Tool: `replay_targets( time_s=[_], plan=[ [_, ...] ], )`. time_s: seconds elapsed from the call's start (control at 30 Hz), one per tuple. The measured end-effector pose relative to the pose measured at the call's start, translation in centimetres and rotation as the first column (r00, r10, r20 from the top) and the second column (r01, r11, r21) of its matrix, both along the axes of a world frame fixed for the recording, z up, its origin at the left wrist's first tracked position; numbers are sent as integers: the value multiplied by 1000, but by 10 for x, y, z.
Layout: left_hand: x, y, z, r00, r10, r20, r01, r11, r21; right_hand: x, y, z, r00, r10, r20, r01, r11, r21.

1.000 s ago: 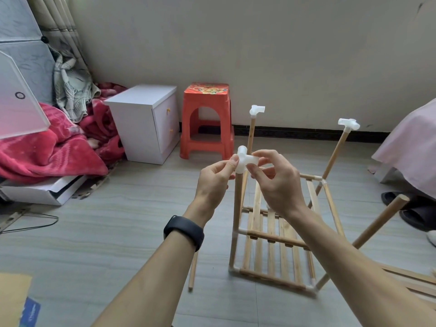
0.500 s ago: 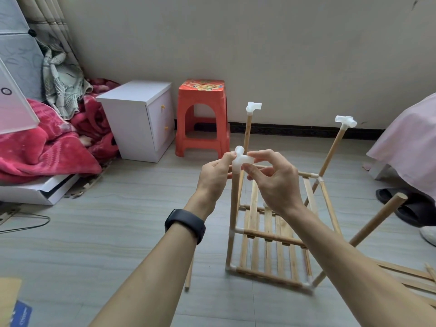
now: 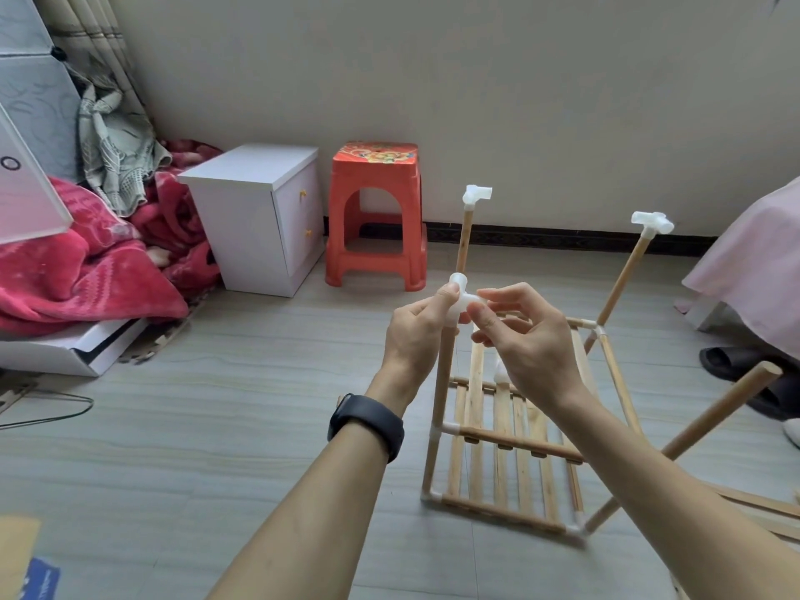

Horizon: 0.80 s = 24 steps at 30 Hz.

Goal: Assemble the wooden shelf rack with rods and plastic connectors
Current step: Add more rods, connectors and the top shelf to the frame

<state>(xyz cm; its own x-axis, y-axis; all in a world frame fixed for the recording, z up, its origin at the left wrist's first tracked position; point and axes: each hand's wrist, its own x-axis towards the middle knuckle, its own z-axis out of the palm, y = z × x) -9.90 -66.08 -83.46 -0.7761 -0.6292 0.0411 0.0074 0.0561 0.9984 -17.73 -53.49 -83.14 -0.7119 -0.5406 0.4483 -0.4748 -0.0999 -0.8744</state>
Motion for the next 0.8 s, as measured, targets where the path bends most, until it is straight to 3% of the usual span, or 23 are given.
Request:
replay_targets(
  time_s=[0.47,0.8],
  plan=[
    [1,2,-6,996,88,-31,-88,996,-9,3,-3,0,994,33,109,-34,999,6],
    [10,6,2,1000,12,-8,-12,999,44,1,3,6,990,69,119,-72,997,22]
  ],
)
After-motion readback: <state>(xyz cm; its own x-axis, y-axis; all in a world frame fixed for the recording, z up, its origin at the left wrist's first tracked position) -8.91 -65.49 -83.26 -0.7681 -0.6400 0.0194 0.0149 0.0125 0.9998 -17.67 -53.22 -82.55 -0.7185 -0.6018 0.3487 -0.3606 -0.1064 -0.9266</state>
